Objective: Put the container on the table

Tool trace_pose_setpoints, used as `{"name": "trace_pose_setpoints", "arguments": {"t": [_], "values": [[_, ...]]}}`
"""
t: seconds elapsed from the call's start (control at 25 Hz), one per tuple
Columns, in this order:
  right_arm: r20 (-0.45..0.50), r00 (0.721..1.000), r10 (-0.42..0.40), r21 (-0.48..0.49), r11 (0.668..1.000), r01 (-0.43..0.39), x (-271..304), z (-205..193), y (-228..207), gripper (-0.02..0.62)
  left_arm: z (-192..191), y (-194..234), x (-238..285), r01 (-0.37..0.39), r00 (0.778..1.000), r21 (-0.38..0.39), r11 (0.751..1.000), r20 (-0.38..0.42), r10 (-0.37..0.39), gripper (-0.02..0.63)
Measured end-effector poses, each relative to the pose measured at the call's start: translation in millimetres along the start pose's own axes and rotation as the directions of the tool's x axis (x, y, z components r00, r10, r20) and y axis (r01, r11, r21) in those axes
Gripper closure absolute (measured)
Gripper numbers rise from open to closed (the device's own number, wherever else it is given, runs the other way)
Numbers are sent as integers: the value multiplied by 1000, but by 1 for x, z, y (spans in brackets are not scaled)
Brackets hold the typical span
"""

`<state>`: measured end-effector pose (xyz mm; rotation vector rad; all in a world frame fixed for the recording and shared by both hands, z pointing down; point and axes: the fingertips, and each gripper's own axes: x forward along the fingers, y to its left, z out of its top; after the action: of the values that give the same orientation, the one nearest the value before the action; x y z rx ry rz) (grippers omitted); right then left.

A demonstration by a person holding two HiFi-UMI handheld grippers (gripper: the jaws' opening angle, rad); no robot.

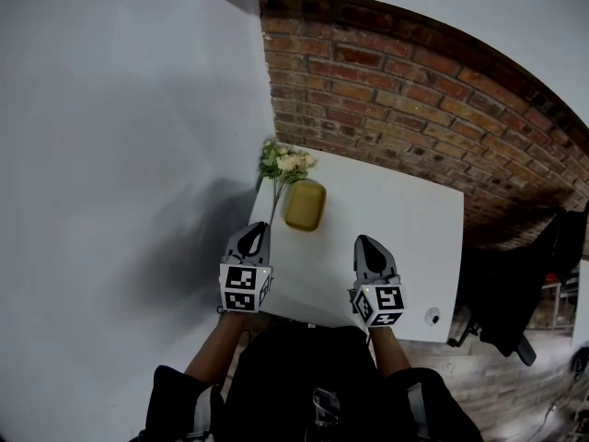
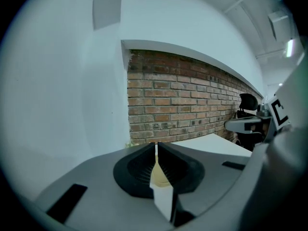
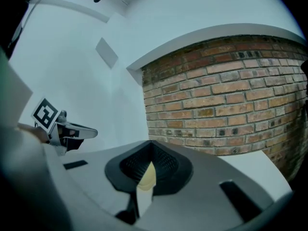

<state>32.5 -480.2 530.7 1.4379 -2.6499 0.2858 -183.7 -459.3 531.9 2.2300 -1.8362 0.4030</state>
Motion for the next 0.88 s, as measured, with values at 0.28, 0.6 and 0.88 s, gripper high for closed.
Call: {"name": "trace_pose_setpoints", "arguments": {"t": [0.28, 0.6, 0.88], "values": [[-24, 1000, 4, -22, 1000, -4, -1, -14, 6, 572, -7, -9, -8, 35, 999, 20, 999, 27, -35, 578], [-24, 1000, -2, -28, 1000, 1, -3, -18, 7, 572, -12, -10, -8, 49, 998, 8, 999, 47, -49, 578], [-30, 1000, -2, -27, 1000, 2, -5, -20, 8, 572, -18, -11, -4, 54, 998, 4, 999, 32, -54, 578]]}}
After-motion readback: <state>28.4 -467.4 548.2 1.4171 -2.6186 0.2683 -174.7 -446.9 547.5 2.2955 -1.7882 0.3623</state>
